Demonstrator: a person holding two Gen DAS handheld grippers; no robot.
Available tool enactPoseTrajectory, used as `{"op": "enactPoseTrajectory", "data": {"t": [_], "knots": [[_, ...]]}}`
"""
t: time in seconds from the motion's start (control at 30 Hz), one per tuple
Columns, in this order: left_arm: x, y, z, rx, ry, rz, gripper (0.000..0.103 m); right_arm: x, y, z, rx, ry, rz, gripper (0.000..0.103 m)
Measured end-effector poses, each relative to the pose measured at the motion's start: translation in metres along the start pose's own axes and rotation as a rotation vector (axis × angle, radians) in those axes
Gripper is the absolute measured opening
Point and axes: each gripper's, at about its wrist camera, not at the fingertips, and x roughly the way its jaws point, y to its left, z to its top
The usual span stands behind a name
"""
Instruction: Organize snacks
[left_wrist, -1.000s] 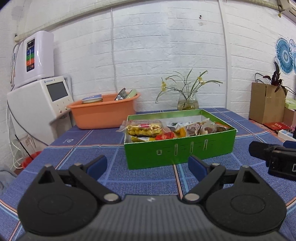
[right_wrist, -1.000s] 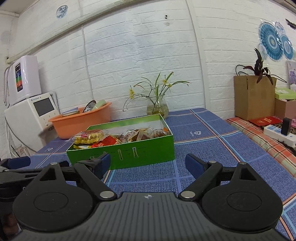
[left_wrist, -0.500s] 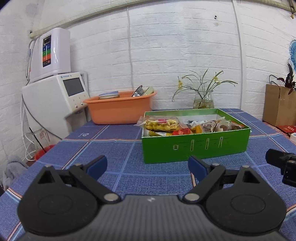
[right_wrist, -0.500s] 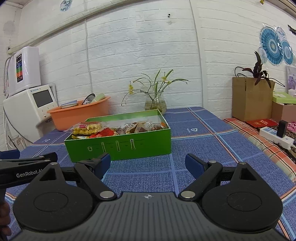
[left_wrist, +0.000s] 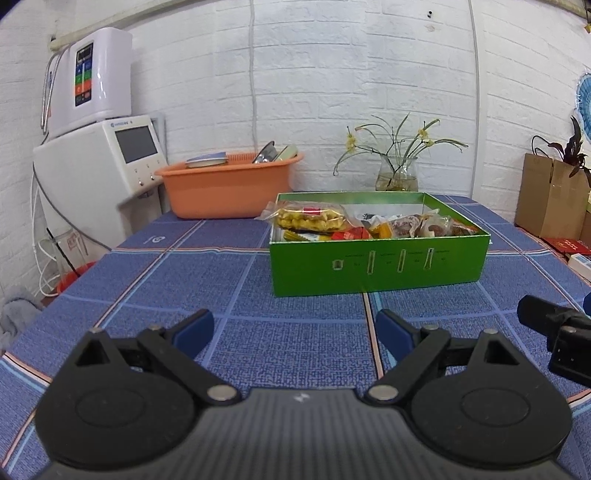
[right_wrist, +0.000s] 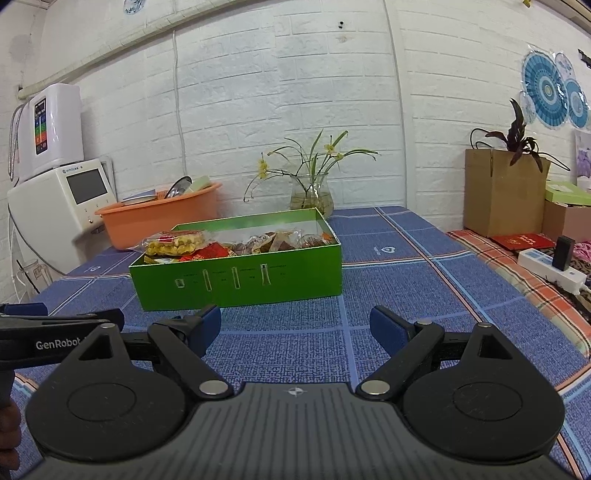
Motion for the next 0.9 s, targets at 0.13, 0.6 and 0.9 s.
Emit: {"op": "enactPoseTrajectory", "data": {"t": [0.13,0.6,0.9], "knots": [[0.0,-0.001,-0.001,0.007,0.005,0.001,0.089,-0.002,0.003,0.0,-0.009,-0.006,0.008,0.103],[0.003,-0.009,-0.004,0.045,0.027,0.002,0.089,0.001,0.005,-0.003,-0.012,0.012,-0.001,0.103],[0.009,-0.014,-0.007,0.054,0.054,-0.021,0.089,0.007,0.003,-0.005,-0.004,0.036,-0.017,0.103]]}}
